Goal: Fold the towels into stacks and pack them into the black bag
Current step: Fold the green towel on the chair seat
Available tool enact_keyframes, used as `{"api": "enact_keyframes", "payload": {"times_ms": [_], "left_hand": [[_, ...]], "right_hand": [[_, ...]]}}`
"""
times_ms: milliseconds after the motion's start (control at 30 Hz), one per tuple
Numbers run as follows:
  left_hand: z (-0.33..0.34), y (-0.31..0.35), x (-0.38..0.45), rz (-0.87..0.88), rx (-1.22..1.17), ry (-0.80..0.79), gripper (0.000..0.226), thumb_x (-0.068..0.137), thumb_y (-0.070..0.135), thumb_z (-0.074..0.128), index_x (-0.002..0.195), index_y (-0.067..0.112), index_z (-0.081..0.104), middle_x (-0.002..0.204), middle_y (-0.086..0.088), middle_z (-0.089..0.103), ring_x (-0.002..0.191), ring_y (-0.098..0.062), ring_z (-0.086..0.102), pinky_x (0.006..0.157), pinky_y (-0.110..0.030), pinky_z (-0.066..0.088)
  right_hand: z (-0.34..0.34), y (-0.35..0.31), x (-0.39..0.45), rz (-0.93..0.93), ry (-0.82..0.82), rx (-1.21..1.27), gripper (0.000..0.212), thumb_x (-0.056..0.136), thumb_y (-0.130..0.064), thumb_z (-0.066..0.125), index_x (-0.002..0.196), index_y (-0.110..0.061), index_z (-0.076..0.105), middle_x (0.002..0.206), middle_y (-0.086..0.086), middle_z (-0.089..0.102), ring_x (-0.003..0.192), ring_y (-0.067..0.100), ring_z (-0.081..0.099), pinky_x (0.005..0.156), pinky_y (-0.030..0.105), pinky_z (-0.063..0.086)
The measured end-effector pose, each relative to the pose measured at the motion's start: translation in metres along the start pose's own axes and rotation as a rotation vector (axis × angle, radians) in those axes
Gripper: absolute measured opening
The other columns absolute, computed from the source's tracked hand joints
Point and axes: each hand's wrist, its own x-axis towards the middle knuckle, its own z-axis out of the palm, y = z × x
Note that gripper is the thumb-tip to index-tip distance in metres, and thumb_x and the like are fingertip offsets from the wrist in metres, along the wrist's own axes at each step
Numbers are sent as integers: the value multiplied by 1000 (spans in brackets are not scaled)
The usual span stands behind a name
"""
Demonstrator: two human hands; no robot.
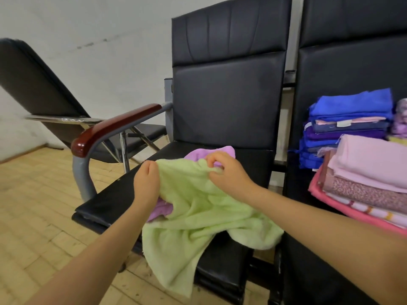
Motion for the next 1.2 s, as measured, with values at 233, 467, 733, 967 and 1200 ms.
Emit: {"api": "enact_keyframes", "payload": {"times_ms": [233, 467, 733, 967, 1200], "left_hand": [[-23, -23, -20, -475, 35, -180, 30, 95, 34, 49, 83, 7, 58, 90, -13, 60, 82, -26, 58, 73, -37, 45], [-22, -32, -25, -255, 370, -281, 32, 94, 44, 52, 89, 13, 56, 93, -5, 60, 80, -15, 53, 80, -36, 45], [3, -16, -26, -445, 356, -367, 42, 98, 32, 51, 125, 0, 57, 98, -7, 58, 90, -23, 60, 65, -26, 52], [-4, 3, -35, -308, -63, -129, 24, 99, 37, 43, 113, 25, 59, 118, -5, 55, 102, -25, 53, 34, -17, 44], [-5, 8, -47, -220, -125, -340, 10, 95, 33, 53, 90, 31, 62, 96, 0, 56, 88, -24, 53, 66, -36, 47]], "right_hand": [[20, 10, -52, 220, -636, -177, 41, 91, -42, 59, 57, -21, 63, 60, -13, 61, 62, 5, 51, 67, 27, 43], [42, 24, -30, 509, -227, -262, 41, 82, -45, 68, 105, -14, 57, 104, -1, 54, 99, 17, 57, 73, 28, 39], [40, 32, -14, 739, -243, 211, 22, 81, -24, 71, 99, -13, 63, 100, 6, 68, 99, 24, 64, 90, 34, 50], [29, 19, -18, 530, -78, 323, 17, 80, -12, 66, 74, -14, 50, 72, 4, 45, 70, 17, 44, 61, 28, 34], [-2, 5, -8, 598, 52, 697, 4, 85, -8, 58, 86, -11, 60, 73, 8, 54, 66, 23, 55, 52, 26, 37]]}}
